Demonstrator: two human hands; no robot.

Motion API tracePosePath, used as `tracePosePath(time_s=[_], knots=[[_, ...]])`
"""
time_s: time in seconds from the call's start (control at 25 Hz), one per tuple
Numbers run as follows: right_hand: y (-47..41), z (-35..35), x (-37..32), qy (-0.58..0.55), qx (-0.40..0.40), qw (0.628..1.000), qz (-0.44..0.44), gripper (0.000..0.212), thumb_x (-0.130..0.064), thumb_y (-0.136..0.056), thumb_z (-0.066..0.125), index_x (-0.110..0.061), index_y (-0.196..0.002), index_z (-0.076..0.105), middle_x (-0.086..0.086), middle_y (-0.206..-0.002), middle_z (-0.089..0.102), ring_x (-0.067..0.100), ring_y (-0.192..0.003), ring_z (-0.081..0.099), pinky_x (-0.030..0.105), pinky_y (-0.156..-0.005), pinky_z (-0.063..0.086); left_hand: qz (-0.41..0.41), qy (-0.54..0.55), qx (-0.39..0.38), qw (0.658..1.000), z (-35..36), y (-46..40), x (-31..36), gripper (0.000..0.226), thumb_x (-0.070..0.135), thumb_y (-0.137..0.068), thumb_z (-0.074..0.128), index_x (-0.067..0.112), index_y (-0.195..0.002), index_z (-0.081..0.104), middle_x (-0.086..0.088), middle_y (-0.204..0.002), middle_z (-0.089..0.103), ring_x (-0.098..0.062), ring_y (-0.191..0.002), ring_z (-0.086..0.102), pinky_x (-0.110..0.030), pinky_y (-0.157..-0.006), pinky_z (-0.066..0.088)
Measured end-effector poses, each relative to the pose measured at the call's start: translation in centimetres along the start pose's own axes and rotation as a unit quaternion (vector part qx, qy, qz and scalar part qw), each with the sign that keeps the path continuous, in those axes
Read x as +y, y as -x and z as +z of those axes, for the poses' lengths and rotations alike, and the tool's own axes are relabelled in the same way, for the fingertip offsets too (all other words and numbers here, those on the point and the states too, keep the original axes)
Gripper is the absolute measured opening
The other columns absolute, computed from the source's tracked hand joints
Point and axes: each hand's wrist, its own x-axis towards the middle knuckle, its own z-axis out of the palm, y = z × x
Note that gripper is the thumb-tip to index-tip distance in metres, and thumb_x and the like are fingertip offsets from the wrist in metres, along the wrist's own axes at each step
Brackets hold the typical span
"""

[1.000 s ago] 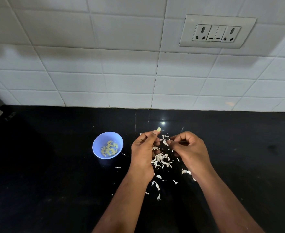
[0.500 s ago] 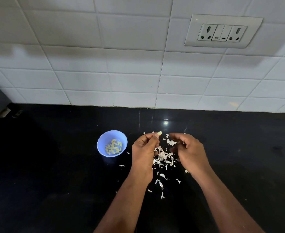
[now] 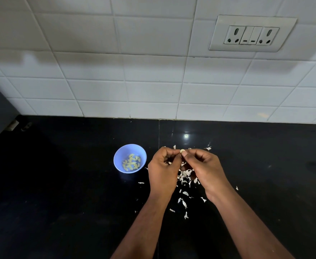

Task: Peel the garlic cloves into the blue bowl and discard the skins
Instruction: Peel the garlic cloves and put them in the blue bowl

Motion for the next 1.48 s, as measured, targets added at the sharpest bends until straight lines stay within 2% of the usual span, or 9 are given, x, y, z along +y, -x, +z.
tracePosePath(time_s=[0.12, 0.28, 0.44, 0.64, 0.84, 1.08, 1.24, 1.36, 1.48], knots=[[0.1, 0.0, -0.1, 0.0, 0.001, 1.0, 0.008, 0.015, -0.019, -0.101, 0.067, -0.013, -0.096, 0.08, 0.004, -0.088, 0.079, 0.017, -0.073, 0.074, 0.03, -0.058, 0.049, -0.013, 0.02, -0.013, 1.0, -0.2, 0.3, 0.1, 0.011, 0.008, -0.092, 0.077, 0.019, -0.09, 0.077, -0.002, -0.088, 0.078, -0.016, -0.072, 0.073, -0.042, -0.078, 0.061], [0.2, -0.2, -0.1, 0.006, -0.026, 0.999, 0.017, 0.021, -0.014, -0.104, 0.059, -0.014, -0.097, 0.079, 0.006, -0.088, 0.078, 0.02, -0.075, 0.073, 0.029, -0.055, 0.047, -0.055, 0.059, -0.032, 0.996, -0.8, 0.3, 0.9, 0.009, 0.005, -0.094, 0.071, 0.011, -0.093, 0.078, -0.004, -0.084, 0.078, -0.02, -0.074, 0.073, -0.027, -0.065, 0.056], [0.2, -0.1, -0.1, 0.056, -0.025, 0.998, -0.032, 0.019, -0.016, -0.103, 0.062, -0.017, -0.093, 0.079, 0.003, -0.084, 0.078, 0.016, -0.076, 0.074, 0.029, -0.057, 0.051, -0.094, 0.072, -0.037, 0.992, -1.3, -0.4, 1.1, 0.012, 0.007, -0.096, 0.068, 0.009, -0.095, 0.079, -0.005, -0.076, 0.072, -0.019, -0.074, 0.067, -0.031, -0.057, 0.054], [0.2, 0.9, 0.1, -0.056, 0.0, 0.998, -0.009, 0.007, -0.012, -0.094, 0.076, -0.012, -0.097, 0.081, 0.01, -0.087, 0.078, 0.017, -0.076, 0.074, 0.027, -0.056, 0.055, -0.091, 0.081, -0.094, 0.988, -2.6, -0.5, 1.7, 0.009, 0.015, -0.097, 0.075, 0.011, -0.103, 0.08, -0.009, -0.09, 0.079, -0.018, -0.078, 0.072, -0.03, -0.059, 0.056], [-0.2, 3.0, 0.7, -0.081, -0.021, 0.996, 0.01, 0.015, -0.014, -0.1, 0.067, -0.005, -0.101, 0.079, 0.013, -0.093, 0.077, 0.02, -0.077, 0.072, 0.029, -0.055, 0.055, -0.09, 0.036, -0.078, 0.992, -4.2, -0.9, 1.1, 0.004, 0.01, -0.093, 0.078, 0.011, -0.096, 0.076, -0.002, -0.085, 0.077, -0.011, -0.076, 0.073, -0.026, -0.058, 0.056], [-0.9, 6.0, 2.6, -0.109, 0.002, 0.994, 0.02, 0.008, -0.009, -0.095, 0.073, -0.005, -0.091, 0.078, 0.013, -0.079, 0.073, 0.016, -0.066, 0.067, 0.027, -0.06, 0.058, -0.087, -0.017, -0.061, 0.994, -6.2, -0.8, 0.2, 0.009, 0.01, -0.098, 0.07, 0.018, -0.095, 0.075, 0.001, -0.085, 0.077, -0.009, -0.074, 0.071, -0.026, -0.06, 0.056], [-2.0, 7.9, 4.3, -0.105, 0.012, 0.993, 0.043, 0.012, -0.01, -0.099, 0.068, -0.002, -0.099, 0.076, 0.01, -0.075, 0.065, 0.015, -0.057, 0.06, 0.027, -0.052, 0.054, -0.097, -0.003, 0.021, 0.995, -9.0, -1.6, -0.2, 0.02, 0.019, -0.102, 0.067, 0.032, -0.106, 0.081, 0.006, -0.078, 0.073, -0.003, -0.071, 0.066, -0.028, -0.063, 0.059], [-2.8, 10.0, 5.4, -0.034, -0.008, 0.999, 0.031, 0.017, -0.007, -0.103, 0.061, -0.008, -0.103, 0.078, 0.008, -0.075, 0.066, 0.014, -0.058, 0.061, 0.025, -0.053, 0.053, -0.086, -0.012, 0.09, 0.992, -11.0, -2.8, -0.4, 0.017, 0.022, -0.102, 0.067, 0.028, -0.107, 0.082, 0.008, -0.078, 0.076, -0.004, -0.072, 0.068, -0.033, -0.066, 0.062], [-4.0, 12.2, 5.6, 0.146, -0.044, 0.985, -0.075, 0.025, -0.007, -0.098, 0.063, -0.022, -0.113, 0.076, -0.004, -0.09, 0.073, 0.004, -0.073, 0.064, 0.019, -0.071, 0.051, -0.064, -0.03, 0.116, 0.991, -12.4, -3.4, -0.4, 0.02, 0.017, -0.102, 0.066, 0.029, -0.102, 0.081, 0.007, -0.086, 0.078, -0.006, -0.078, 0.071, -0.037, -0.073, 0.062]])
